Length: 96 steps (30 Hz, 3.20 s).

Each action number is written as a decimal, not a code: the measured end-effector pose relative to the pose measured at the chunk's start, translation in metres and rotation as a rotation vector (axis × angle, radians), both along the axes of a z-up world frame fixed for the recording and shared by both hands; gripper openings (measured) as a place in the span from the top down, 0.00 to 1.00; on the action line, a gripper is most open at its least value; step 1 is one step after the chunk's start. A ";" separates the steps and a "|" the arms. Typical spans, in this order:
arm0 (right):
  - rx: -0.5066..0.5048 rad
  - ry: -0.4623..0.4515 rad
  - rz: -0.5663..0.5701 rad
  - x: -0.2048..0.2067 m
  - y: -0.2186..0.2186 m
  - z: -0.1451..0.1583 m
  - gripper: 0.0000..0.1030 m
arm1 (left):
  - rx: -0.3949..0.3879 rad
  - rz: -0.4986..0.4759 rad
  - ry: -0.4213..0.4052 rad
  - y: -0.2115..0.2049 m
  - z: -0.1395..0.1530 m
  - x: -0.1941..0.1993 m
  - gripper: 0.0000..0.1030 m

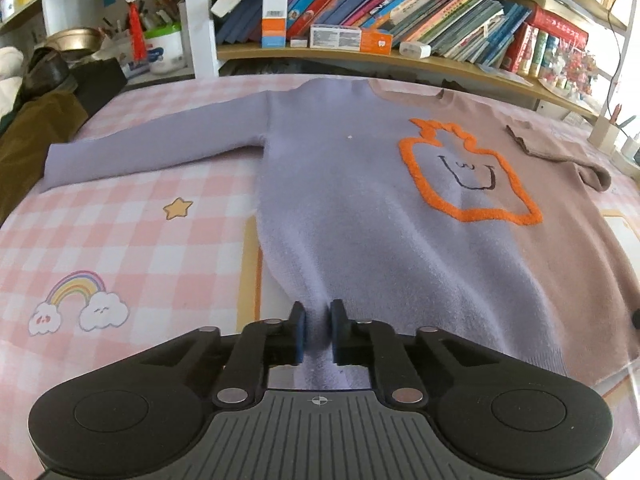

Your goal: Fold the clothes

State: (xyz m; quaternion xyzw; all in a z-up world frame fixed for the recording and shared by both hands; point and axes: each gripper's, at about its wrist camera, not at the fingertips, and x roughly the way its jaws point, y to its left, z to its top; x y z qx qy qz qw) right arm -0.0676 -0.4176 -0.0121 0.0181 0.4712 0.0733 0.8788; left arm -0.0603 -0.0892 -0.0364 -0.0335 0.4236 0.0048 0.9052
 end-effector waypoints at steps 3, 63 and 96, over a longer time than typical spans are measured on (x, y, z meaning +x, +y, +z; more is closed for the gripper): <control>0.000 0.010 -0.017 -0.001 -0.001 0.001 0.92 | -0.027 -0.001 0.010 0.004 0.005 -0.005 0.91; -0.186 -0.269 0.333 0.235 -0.008 0.031 0.93 | 0.102 0.206 -0.002 -0.088 0.035 -0.052 0.41; -0.071 -0.214 0.095 0.081 -0.124 0.045 0.58 | 0.087 0.003 -0.023 -0.133 0.031 -0.023 0.41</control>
